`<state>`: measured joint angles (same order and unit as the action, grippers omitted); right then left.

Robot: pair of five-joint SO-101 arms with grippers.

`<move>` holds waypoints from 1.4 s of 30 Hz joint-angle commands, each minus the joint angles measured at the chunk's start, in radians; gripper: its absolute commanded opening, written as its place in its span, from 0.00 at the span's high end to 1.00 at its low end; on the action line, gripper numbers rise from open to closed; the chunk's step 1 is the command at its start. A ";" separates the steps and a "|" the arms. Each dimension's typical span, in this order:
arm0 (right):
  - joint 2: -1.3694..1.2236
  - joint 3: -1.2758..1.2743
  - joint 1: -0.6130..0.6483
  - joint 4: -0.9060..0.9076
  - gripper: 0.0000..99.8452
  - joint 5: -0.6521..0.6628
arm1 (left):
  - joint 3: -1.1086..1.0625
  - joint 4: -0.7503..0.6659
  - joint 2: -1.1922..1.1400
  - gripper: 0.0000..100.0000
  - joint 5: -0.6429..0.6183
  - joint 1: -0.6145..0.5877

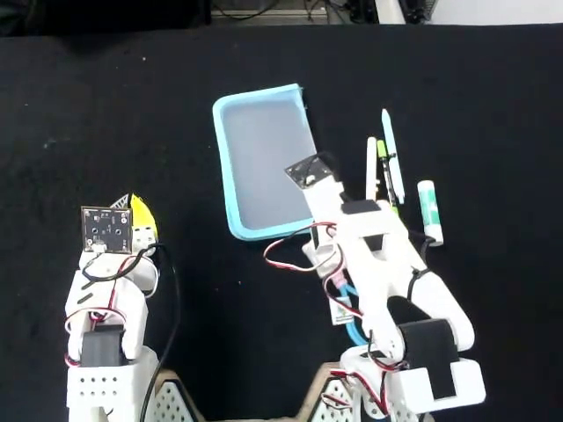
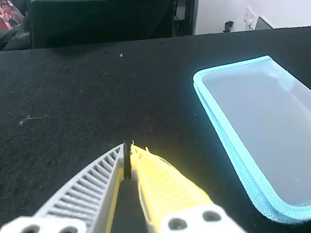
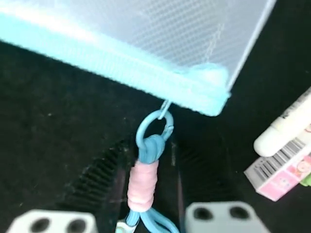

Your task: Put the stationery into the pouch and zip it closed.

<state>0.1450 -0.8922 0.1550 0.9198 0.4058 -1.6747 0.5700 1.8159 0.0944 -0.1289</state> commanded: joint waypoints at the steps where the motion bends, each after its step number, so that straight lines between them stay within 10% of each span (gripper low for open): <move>1: -0.004 -0.018 -0.006 0.060 0.80 0.014 | -0.024 0.002 0.009 0.97 0.006 0.001; 26: 0.036 0.077 0.000 0.193 0.99 0.021 | -0.024 0.002 0.009 0.97 0.006 0.008; 42: 0.763 0.242 0.226 0.328 0.99 0.021 | -0.024 -0.005 0.009 0.97 0.005 0.008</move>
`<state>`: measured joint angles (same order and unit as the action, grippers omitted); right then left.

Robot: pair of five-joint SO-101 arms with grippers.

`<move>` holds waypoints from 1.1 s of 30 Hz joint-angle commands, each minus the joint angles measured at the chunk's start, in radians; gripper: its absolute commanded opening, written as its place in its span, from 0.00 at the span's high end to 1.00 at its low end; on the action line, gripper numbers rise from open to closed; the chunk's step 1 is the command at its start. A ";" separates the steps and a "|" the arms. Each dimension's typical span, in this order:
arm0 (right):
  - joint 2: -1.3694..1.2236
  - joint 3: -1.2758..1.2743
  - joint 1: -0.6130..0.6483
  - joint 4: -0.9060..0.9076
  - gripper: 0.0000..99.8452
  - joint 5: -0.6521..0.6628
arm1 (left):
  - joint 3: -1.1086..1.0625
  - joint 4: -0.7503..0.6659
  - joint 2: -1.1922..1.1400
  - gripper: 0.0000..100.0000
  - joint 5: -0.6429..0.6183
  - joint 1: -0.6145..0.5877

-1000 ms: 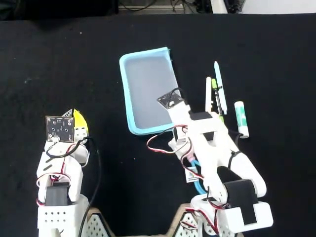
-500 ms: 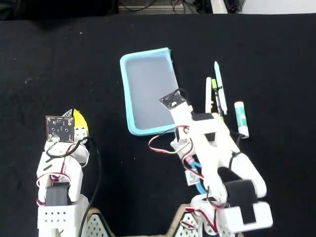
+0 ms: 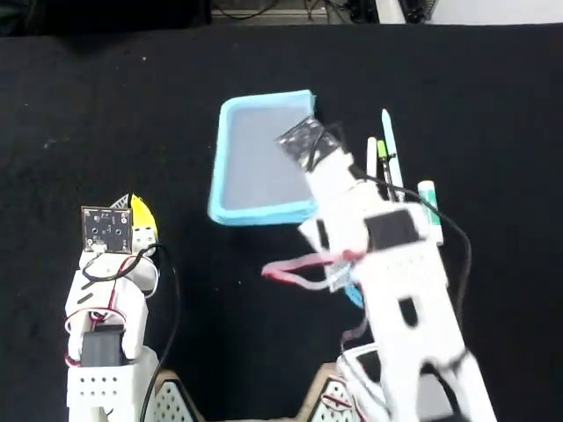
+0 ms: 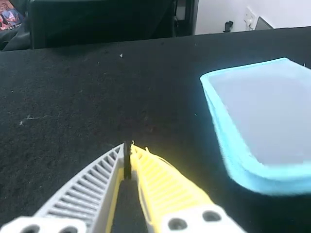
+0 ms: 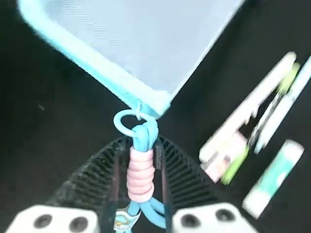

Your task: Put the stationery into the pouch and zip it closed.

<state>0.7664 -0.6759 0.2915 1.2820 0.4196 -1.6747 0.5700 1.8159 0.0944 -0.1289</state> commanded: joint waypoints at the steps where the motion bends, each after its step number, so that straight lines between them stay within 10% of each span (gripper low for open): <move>1: 0.179 0.016 0.117 -0.068 0.99 0.008 | -0.024 -0.005 0.009 0.97 0.005 0.008; 15: 0.549 -0.535 0.242 -0.684 0.99 -0.002 | -0.024 -0.043 0.009 0.97 0.005 -0.001; 24: 0.894 -0.750 0.242 -0.715 0.99 -0.137 | 0.051 -0.264 0.009 0.97 -0.002 -0.051; 33: 1.136 -0.868 0.247 -0.715 0.99 -0.187 | 0.056 -0.321 -0.072 0.97 0.009 0.165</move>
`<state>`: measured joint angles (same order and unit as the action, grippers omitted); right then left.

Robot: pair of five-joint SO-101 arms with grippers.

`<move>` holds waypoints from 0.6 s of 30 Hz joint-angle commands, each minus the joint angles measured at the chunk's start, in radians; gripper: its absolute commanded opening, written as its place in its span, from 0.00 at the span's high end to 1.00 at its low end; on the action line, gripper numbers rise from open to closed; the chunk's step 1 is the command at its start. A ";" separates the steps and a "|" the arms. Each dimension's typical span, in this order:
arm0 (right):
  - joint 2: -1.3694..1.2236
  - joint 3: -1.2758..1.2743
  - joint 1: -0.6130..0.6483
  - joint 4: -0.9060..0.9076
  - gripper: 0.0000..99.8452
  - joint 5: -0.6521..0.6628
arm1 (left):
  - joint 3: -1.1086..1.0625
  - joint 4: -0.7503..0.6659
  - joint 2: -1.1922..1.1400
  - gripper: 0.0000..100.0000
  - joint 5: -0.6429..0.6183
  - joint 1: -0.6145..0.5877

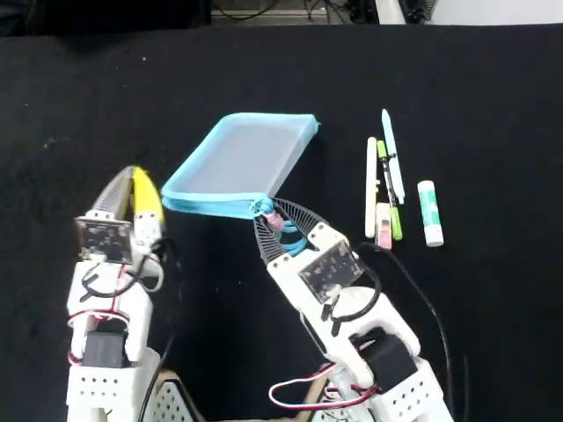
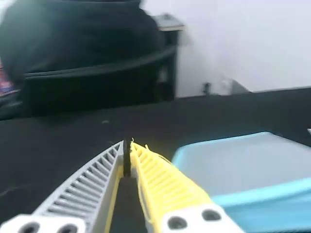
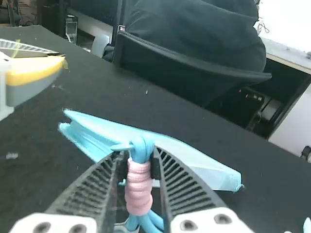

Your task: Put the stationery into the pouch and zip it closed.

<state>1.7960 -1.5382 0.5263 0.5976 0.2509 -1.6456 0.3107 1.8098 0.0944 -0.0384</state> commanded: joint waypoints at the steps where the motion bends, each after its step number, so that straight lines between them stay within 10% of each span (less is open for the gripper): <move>1: 0.120 -0.013 0.012 -0.031 0.99 -0.023 | 0.027 -0.086 -0.101 0.97 0.021 0.074; 18: 0.127 -0.008 0.083 -0.164 0.99 -0.014 | 0.030 -0.130 -0.442 0.97 0.032 0.298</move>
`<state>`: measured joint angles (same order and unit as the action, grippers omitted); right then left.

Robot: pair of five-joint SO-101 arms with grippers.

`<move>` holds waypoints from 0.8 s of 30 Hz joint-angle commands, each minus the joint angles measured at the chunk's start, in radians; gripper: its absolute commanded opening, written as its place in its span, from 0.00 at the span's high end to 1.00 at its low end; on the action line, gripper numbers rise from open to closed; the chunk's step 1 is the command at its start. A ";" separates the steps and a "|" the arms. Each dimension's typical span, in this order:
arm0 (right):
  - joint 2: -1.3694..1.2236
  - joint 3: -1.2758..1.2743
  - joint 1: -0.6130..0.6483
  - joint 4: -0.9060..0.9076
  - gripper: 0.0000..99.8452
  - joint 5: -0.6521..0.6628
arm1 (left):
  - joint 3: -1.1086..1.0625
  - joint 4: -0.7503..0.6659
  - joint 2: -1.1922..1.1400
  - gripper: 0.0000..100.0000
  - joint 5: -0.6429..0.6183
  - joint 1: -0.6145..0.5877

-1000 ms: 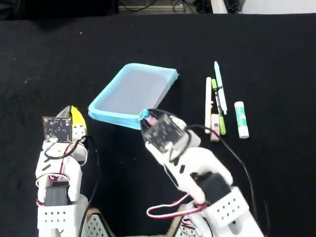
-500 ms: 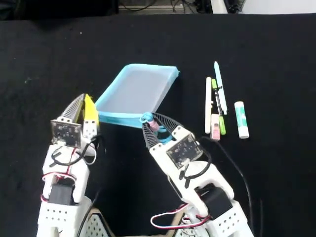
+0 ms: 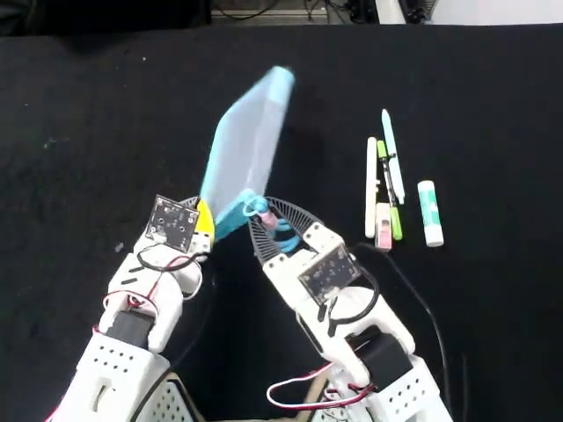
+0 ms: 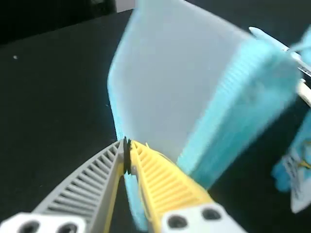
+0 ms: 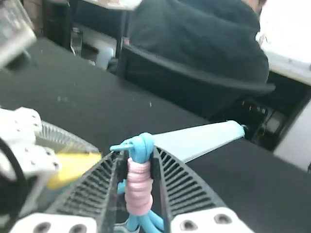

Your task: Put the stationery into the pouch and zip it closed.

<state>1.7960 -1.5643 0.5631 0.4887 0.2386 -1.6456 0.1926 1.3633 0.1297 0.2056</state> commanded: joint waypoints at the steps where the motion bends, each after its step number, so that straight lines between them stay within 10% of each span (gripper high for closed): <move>1: 0.127 0.015 0.083 -0.055 0.99 0.000 | 0.028 -0.012 0.009 0.97 -0.003 0.085; 17: 0.128 -0.085 0.203 0.097 0.99 0.130 | -0.007 -0.014 0.020 0.97 0.000 -0.104; 24: 0.128 -0.059 0.063 0.110 0.99 0.124 | -0.005 -0.012 0.020 0.97 0.003 -0.140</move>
<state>1.7975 -1.6548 0.6966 0.5976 0.3598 -1.6701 0.1926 1.3663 0.1312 0.0798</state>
